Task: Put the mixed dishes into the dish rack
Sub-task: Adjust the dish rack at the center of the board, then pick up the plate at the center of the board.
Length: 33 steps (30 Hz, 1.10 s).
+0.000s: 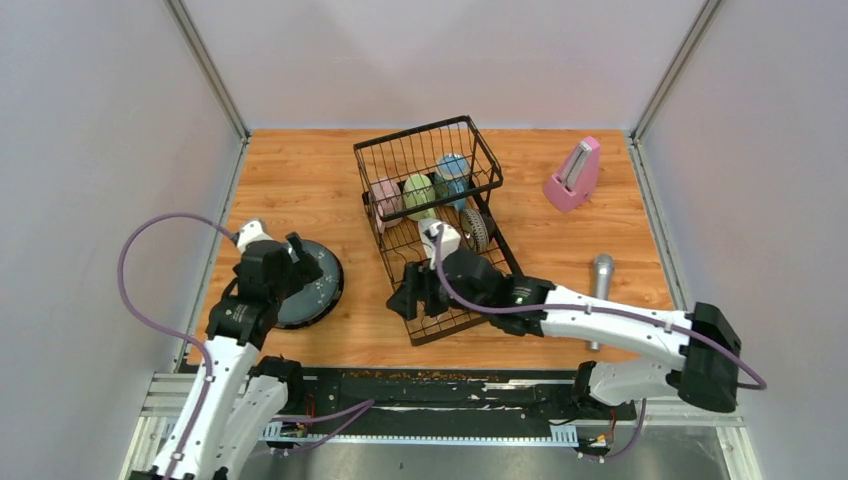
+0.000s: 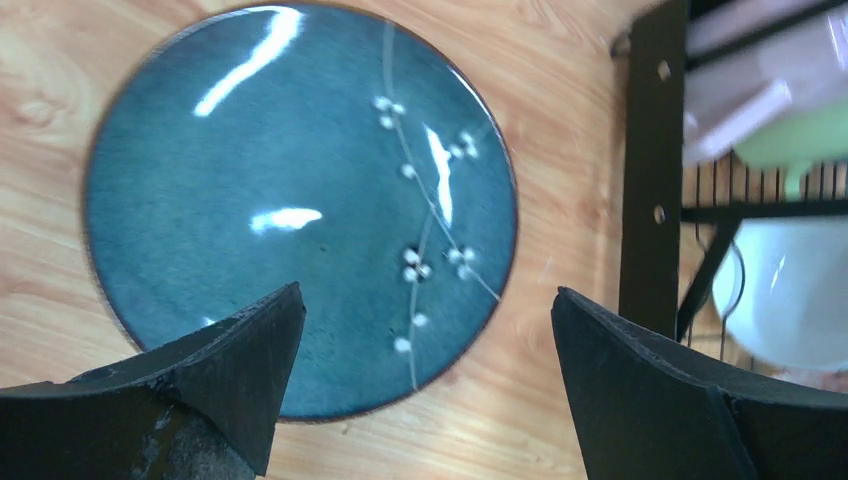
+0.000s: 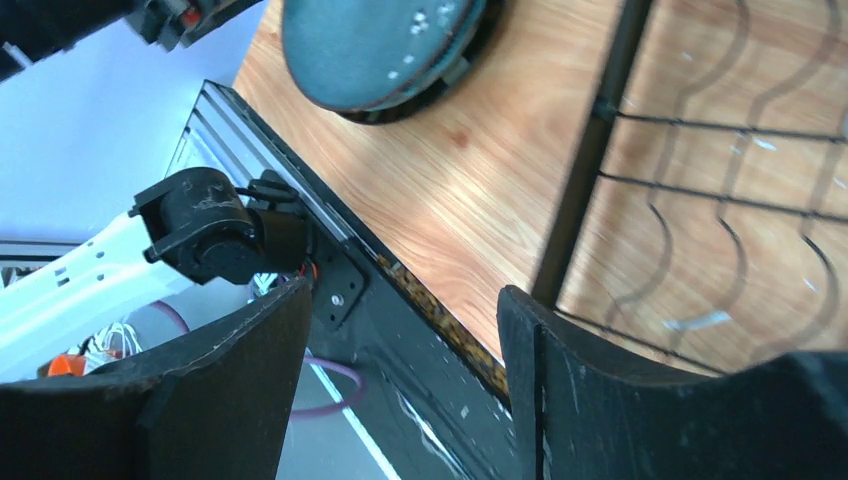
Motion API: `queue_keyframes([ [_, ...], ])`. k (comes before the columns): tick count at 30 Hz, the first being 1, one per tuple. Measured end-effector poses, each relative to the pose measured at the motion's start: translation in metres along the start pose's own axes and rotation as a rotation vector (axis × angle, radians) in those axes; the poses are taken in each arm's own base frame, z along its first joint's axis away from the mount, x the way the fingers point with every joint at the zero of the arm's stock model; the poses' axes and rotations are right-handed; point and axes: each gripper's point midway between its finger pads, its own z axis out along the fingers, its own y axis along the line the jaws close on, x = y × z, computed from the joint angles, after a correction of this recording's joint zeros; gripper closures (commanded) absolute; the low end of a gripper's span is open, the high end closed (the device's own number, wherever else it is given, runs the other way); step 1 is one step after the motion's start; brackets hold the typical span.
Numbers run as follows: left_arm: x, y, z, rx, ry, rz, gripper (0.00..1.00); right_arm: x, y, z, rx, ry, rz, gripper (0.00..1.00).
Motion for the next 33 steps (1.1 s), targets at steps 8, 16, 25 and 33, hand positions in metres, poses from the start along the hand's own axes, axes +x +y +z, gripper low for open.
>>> queue_keyframes([
  [8, -0.029, 0.050, 0.021, -0.116, -0.007, -0.248, 0.00, 0.011, 0.036, 0.066, -0.004, -0.060, -0.118, 0.31],
  [16, -0.040, 0.092, 0.039, -0.174, 0.015, -0.430, 0.00, 0.007, 0.053, 0.141, 0.085, -0.066, -0.229, 0.28],
  [25, -0.036, 0.106, 0.059, -0.134, 0.045, -0.516, 0.00, 0.021, 0.032, 0.192, 0.164, 0.073, -0.271, 0.27],
  [33, -0.018, 0.106, 0.064, -0.120, 0.085, -0.504, 0.00, -0.003, 0.004, 0.213, 0.183, 0.153, -0.216, 0.28],
])
